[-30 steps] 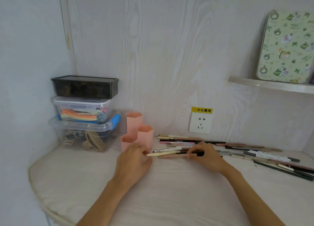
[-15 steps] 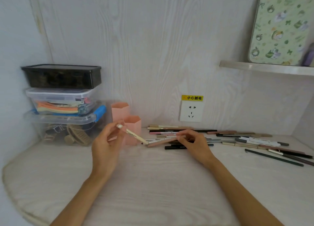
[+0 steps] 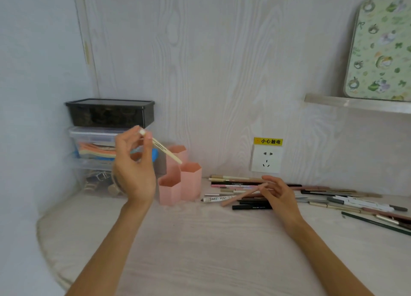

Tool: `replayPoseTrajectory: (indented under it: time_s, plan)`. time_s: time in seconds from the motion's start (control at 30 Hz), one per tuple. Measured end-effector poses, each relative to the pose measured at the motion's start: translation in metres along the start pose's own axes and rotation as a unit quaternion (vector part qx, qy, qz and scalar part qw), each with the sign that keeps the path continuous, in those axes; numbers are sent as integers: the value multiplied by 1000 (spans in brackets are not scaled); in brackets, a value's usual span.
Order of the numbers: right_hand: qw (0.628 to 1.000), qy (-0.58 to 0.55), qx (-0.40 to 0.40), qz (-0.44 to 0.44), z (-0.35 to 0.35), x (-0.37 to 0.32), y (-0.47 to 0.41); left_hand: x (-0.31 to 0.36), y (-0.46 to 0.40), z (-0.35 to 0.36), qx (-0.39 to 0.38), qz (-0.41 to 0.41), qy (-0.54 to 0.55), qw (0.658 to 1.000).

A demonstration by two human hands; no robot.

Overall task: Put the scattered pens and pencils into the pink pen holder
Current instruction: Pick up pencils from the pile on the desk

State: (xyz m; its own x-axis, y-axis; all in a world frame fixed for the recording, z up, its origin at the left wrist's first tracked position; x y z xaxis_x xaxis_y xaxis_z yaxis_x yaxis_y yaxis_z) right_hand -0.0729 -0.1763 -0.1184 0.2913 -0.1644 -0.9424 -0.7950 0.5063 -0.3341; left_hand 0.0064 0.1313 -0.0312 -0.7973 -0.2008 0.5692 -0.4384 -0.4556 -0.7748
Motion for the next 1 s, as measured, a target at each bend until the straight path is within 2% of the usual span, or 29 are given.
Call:
replayPoseTrajectory:
  time_s: [0.17,0.23,0.33,0.43,0.5,0.57,0.63,0.77,0.83,0.93,1.0]
  plan:
    - [1000,16,-13,-9,1,1,-1,-12,34,20,-140,113,-80,980]
    - [1000,19,-14,-10,2,2,-1,-13,38,21,-122,116,-71,983]
    - [1000,13,-12,-15,1,1,-2,-10,31,22,-53,100,-36,993]
    - [1000,13,-14,-12,2,1,-2,-14,30,26,-71,95,-98,988]
    - [1000,16,-14,-11,2,0,-3,-21,36,29,-144,66,-203,966]
    - [1000,23,-15,-9,3,0,-2,-29,46,31,-214,66,-297,928]
    - [1000,21,-17,-6,3,-1,-2,-31,51,27,-238,85,-331,909]
    - [1000,0,-4,-5,2,-4,-1,-36,61,7,-247,-13,-304,920]
    - [1000,-12,5,-2,2,-5,0,-42,71,1,-280,-51,-329,901]
    - [1000,-22,14,-4,3,-9,3,-49,83,2,-333,-59,-360,869]
    - [999,-30,30,-13,2,-13,5,-53,80,3,-304,-114,-331,886]
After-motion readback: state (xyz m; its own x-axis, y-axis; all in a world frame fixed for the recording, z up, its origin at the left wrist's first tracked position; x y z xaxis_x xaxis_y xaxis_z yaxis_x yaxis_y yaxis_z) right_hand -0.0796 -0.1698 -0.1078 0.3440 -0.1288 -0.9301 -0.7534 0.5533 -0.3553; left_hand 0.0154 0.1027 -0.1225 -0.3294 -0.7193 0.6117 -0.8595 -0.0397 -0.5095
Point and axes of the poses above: each hand's wrist, its own y-axis away from the middle knuckle, its own z-axis out of the palm, x = y × z, the point moved 3 cm from there along -y, towards the middle knuckle, and after that the axes turned 8 degrees about -y, right-handed, at the moved point
